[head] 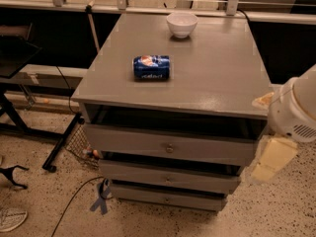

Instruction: Open middle drawer

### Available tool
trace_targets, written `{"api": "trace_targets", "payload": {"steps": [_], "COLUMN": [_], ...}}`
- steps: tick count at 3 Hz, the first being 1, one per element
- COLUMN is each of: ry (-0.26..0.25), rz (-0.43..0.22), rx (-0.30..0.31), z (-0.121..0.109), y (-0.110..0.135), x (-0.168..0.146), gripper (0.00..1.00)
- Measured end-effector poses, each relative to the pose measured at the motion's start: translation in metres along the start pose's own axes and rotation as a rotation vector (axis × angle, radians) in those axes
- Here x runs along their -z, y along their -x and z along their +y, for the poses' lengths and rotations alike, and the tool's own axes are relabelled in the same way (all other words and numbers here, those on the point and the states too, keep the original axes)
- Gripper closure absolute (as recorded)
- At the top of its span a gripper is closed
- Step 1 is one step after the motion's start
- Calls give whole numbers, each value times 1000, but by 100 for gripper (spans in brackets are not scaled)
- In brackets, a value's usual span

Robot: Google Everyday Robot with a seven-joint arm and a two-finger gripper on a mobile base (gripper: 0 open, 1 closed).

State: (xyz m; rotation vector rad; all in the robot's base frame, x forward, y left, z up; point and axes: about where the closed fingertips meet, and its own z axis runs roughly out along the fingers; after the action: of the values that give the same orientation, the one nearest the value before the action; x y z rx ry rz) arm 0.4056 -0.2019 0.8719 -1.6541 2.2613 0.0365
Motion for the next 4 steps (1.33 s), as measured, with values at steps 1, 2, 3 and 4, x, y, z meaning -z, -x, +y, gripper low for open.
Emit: {"api": "trace_targets", "payload": {"steps": [1,2,3,4], "ry": [37,81,80,103], "rz": [-2,-28,-28,-52], "rx": [-25,-73,-73,-84], "z": [15,31,31,34], "y": [-10,-18,-18,-22], "x": [-50,-99,-98,-106], "gripper": [0,0,0,0]}}
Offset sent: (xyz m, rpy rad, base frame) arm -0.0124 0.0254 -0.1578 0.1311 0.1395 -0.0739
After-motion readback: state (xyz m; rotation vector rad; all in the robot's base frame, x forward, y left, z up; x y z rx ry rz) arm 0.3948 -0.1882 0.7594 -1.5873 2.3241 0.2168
